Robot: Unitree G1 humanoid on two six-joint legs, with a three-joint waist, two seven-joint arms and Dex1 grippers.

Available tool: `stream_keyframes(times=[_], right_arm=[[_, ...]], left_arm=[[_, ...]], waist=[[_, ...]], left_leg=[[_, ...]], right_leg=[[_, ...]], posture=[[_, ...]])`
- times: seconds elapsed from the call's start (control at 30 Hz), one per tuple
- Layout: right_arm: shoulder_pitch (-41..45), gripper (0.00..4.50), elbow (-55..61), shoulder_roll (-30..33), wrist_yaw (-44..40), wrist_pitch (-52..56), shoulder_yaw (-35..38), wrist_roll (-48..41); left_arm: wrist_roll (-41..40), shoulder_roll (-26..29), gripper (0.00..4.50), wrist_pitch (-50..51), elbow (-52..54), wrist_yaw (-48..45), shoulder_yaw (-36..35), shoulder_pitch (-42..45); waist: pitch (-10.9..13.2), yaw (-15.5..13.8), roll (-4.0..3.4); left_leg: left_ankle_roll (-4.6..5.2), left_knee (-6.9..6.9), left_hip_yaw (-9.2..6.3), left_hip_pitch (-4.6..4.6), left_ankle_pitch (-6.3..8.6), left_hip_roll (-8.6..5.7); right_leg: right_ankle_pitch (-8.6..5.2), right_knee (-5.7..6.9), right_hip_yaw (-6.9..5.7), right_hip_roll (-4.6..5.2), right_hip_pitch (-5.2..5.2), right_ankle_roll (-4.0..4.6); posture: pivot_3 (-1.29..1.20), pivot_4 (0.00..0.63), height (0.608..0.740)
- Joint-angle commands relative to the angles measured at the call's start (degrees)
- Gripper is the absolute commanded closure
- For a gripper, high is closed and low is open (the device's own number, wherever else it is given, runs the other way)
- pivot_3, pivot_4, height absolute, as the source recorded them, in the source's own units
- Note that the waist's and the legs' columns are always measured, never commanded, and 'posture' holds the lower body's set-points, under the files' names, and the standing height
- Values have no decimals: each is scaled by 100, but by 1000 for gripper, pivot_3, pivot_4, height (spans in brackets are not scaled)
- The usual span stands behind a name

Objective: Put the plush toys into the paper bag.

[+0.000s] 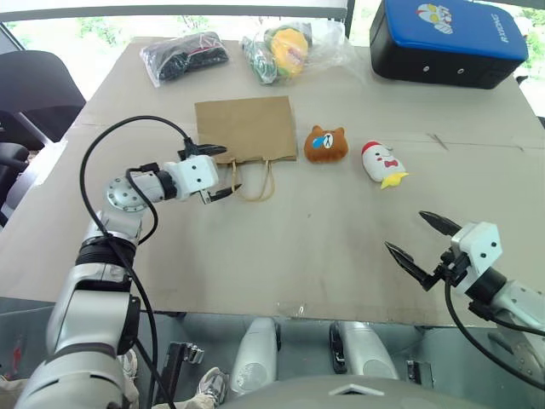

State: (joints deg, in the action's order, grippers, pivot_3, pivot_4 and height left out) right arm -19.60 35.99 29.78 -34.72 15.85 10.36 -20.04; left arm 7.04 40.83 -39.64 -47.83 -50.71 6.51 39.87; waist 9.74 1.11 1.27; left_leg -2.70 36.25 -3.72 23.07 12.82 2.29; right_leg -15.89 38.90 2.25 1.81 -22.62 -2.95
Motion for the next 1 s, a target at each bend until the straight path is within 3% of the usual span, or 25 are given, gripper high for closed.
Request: stream_keyframes(times=[0.03, 0.1, 0.13, 0.2, 0.27, 0.3, 0.43, 0.53, 0.73, 1.0], right_arm=[[-108, 0, 271, -61, 110, -139, -14, 88], [-172, 0, 274, -105, 154, -202, -45, 163], [-186, 0, 285, -120, 190, -220, -72, 221], [-180, 0, 304, -174, 235, -158, -124, 167], [-112, 575, 302, -198, 220, -65, -208, 76], [-71, 832, 309, -198, 223, -34, -264, 83], [650, 2827, 154, -341, 401, 222, -974, 373], [1512, 4397, -201, -617, 533, 482, -1722, 681], [3325, 4484, -1719, -1562, 540, 706, -2925, 1147], [4838, 4484, -4647, -2680, 214, -203, -3239, 1363]], left_arm=[[-62, -47, 884, -329, -200, -155, 57, 134], [-286, -119, 1880, -296, -266, -429, 31, 135], [-600, -212, 2107, -50, -225, -663, -100, 120], [-1735, -460, 3186, 1376, 284, -1499, -490, -20], [-2695, -494, 4258, 2885, 1193, -2092, -697, -318], [-2975, -449, 4500, 3442, 1612, -2231, -743, -470], [-4388, -298, 4500, 5956, 3763, -1990, -982, -1169], [-5140, -384, 4500, 7106, 5004, -1282, -1194, -1478], [-6206, -784, 4500, 8146, 6377, -183, -1510, -1742], [-6586, -1044, 4500, 8332, 6946, 415, -1628, -1832]], waist=[[0, 3, 0], [0, -2, 0], [0, -4, 0], [0, -8, 1], [1, 8, 1], [1, 24, 1], [3, 144, 2], [6, 150, 4], [6, 120, 9], [7, 114, 11]], left_leg=[[0, 0, 0, -1, 0, 0], [0, -1, 0, -1, 0, 0], [0, 0, 1, -1, 0, 0], [0, 0, 3, 0, 0, 0], [0, 3, 4, 1, 0, 1], [1, 3, 4, 1, 0, 3], [1, 3, 1, -2, 0, 9], [1, 4, 2, -11, 0, 17], [1, 6, 5, -12, 0, 15], [0, 7, 3, -12, 0, 14]], right_leg=[[0, 0, 1, 0, 0, 0], [0, 1, 0, 0, 0, 0], [0, 1, 0, 0, 0, 0], [0, 1, 1, 1, 2, 0], [0, 2, 1, 1, 1, 0], [0, 3, 1, 1, 2, 1], [0, 8, 3, -1, 2, 1], [0, 14, 9, -12, 3, 2], [1, 8, 11, -12, 7, 2], [2, 8, 9, -10, 7, 3]], posture=[[0, 150, 740], [0, 150, 740], [0, 150, 740], [0, 150, 740], [0, 150, 740], [0, 150, 740], [0, 150, 740], [0, 150, 740], [0, 150, 740], [0, 150, 740]])
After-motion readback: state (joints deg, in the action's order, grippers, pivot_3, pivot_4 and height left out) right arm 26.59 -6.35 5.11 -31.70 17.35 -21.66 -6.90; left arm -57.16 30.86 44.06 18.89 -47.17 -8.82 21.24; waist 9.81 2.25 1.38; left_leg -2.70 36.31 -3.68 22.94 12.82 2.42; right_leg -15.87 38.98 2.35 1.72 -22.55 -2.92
